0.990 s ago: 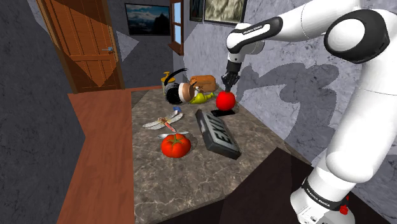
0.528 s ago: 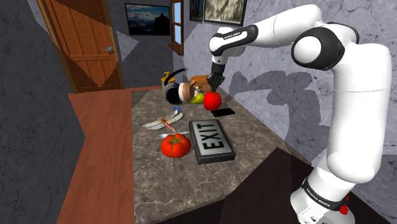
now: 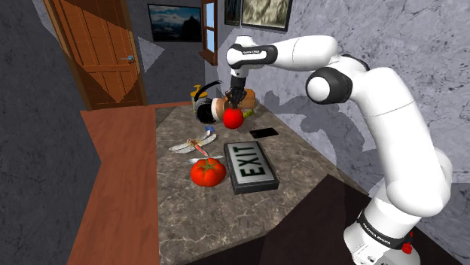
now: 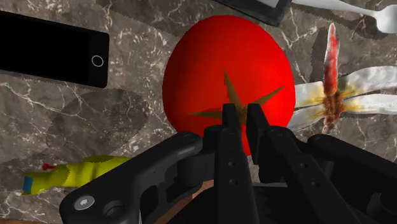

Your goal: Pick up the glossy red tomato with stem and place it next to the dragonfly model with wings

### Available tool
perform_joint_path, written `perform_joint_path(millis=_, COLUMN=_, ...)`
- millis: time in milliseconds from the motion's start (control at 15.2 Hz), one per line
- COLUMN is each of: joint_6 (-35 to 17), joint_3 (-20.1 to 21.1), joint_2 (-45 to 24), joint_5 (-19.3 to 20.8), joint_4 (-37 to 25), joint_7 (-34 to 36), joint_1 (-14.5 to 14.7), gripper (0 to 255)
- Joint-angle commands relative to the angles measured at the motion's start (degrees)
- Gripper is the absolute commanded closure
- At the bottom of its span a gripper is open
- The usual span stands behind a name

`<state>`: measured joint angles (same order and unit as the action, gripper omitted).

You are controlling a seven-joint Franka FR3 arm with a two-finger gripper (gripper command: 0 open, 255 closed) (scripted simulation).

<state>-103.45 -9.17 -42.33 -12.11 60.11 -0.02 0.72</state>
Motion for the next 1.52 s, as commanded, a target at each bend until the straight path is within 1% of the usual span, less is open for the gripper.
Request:
perform_joint_path(millis=0, joint_6=4.49, joint_3=0.63, joint_2=-7.82, joint_5=-0.20, joint_4=-12.61, joint_7=1.95, joint_1=-0.30, gripper=255)
perform_joint_path(millis=528, joint_6=-1.90, joint_3=0.65, joint_2=-7.42, joint_5=-0.43, joint_4=-5.72, joint_7=1.06, joint_1=0.26, gripper=255)
perform_joint_path(millis=1122, joint_6=-7.73, joint_3=0.84, joint_2=-8.81, joint_5=-0.83, joint_4=-1.20, joint_7=0.25, joint_1=0.54, gripper=255)
perform_joint_path(millis=1452, joint_6=-8.14, joint_3=0.86, joint_2=-9.01, joint_5=-0.86, joint_4=-1.00, joint_7=0.19, joint_1=0.55, gripper=255)
